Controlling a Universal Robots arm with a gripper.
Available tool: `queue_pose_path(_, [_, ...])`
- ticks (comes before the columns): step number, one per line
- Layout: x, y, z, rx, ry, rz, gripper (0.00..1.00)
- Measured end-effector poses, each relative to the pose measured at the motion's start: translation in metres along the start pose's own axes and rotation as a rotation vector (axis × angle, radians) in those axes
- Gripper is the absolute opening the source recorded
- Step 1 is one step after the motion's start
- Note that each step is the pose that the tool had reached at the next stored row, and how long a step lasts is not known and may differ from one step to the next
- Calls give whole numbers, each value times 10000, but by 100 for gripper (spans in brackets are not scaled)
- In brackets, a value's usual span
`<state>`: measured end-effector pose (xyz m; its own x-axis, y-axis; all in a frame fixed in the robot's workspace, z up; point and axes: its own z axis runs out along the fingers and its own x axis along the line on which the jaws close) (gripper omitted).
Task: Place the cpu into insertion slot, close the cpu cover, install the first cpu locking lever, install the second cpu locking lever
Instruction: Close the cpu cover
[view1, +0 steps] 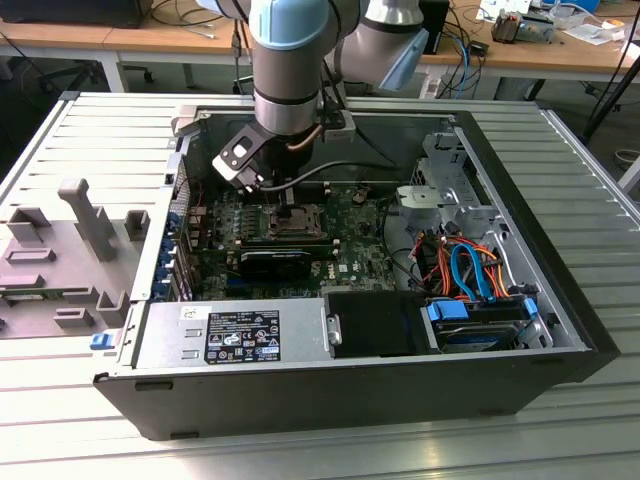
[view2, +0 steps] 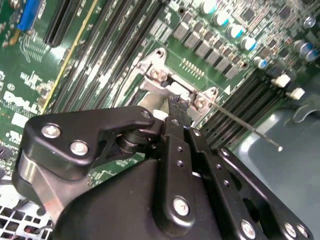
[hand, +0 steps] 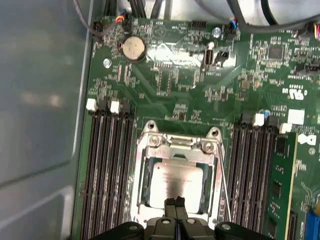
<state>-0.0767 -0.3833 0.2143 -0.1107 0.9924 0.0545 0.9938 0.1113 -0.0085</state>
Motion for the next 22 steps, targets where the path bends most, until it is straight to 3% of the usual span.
queue_pose_path(4, [-3,-1,36,3,-4,-1,11])
queue_pose_path(22, [-3,0,67,-3,4,-1,11])
